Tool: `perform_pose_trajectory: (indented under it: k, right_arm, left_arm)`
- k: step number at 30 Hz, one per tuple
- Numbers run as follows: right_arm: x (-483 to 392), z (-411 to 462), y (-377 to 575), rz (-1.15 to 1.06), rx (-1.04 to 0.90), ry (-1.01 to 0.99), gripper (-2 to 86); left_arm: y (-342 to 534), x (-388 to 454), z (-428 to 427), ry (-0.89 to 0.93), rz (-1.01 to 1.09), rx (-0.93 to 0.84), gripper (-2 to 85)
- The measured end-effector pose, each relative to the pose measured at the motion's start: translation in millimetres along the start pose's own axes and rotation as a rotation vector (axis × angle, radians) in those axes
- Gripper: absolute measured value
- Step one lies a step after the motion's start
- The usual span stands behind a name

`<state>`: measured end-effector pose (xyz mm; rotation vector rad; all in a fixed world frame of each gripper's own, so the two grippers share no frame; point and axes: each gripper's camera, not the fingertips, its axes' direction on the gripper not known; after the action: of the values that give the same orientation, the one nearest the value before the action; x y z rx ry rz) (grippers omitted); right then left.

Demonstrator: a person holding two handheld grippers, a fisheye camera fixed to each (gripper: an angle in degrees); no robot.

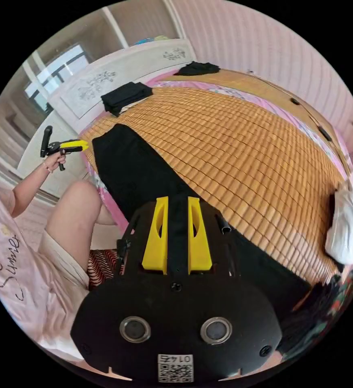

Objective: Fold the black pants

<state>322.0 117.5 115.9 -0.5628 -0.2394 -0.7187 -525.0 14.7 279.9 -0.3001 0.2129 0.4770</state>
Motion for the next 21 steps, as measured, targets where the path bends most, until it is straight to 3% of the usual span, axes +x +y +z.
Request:
perform_pose_trajectory:
  k: [5,10,15,21]
  right_arm:
    - [-127.9,152.9,-209.7,-0.399,-0.04,-0.15,11.2]
    - [-183.4,283.6,-325.5,-0.392,-0.146,-0.204,13.7]
    - [-199.5,355.1,-358.7,-0.412,-0.306,-0.265,6.5]
    - [-207.2,344.9,-352.2,-0.55,-0.216,-0.459,1.9]
  left_arm:
    - [18.3,-60.8,-6.2,0.039,0.037,0.039,13.1]
    - [20.7,-113.9,-2.1,0.095,0.076,0.071,16.2]
    - [17.5,-159.4,14.9,0.141,0.091,0.079,18.9]
    - [7.2,-179.5,19.4,0.214,0.187,0.1,23.7]
